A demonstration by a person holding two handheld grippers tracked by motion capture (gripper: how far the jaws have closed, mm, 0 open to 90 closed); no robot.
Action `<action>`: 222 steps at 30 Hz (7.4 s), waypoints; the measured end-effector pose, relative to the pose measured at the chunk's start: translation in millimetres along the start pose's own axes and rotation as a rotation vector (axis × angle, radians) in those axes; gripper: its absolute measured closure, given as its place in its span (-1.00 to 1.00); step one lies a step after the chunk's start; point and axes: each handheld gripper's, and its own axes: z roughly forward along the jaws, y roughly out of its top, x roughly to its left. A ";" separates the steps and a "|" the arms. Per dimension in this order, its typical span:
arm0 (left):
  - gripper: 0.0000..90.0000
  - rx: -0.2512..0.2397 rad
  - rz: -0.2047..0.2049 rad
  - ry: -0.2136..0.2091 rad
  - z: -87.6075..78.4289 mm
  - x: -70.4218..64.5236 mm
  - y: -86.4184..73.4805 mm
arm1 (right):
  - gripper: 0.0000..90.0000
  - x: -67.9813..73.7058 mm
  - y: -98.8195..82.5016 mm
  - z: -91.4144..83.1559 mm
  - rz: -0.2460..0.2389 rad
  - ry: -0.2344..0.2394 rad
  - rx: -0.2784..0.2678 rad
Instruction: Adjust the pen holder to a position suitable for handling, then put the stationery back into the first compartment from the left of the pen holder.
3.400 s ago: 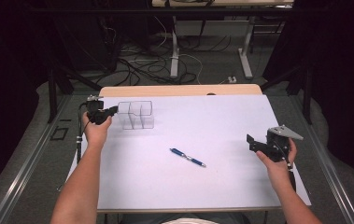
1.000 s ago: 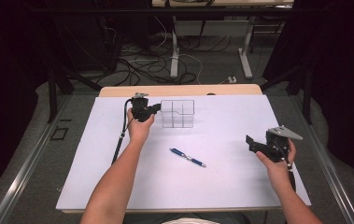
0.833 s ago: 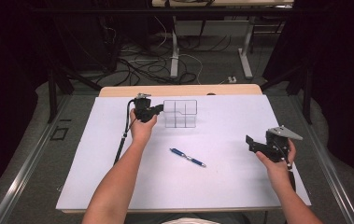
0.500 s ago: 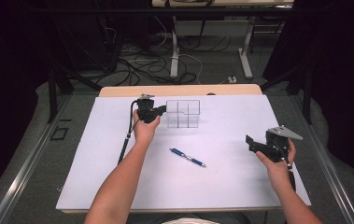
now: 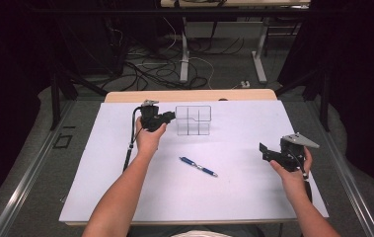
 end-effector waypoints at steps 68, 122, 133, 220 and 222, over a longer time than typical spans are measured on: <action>-1.00 -0.117 0.138 0.125 -135.8 -2.8 -88.3 | -0.56 35.9 3.0 2.5 -0.125 0.156 0.009; -0.99 -0.100 0.151 0.093 -137.8 3.6 -96.5 | 0.28 170.7 -4.4 67.0 -0.393 0.576 0.314; -0.99 -0.098 0.145 0.093 -137.8 3.6 -96.6 | 0.39 185.2 7.3 72.0 -0.517 0.547 0.471; -0.99 -0.088 0.138 0.091 -137.2 6.3 -96.0 | 0.77 220.8 8.3 41.8 -1.285 0.201 0.148; -0.99 -0.088 0.137 0.091 -137.2 6.4 -96.0 | 0.77 220.6 6.5 38.9 -1.345 0.177 0.104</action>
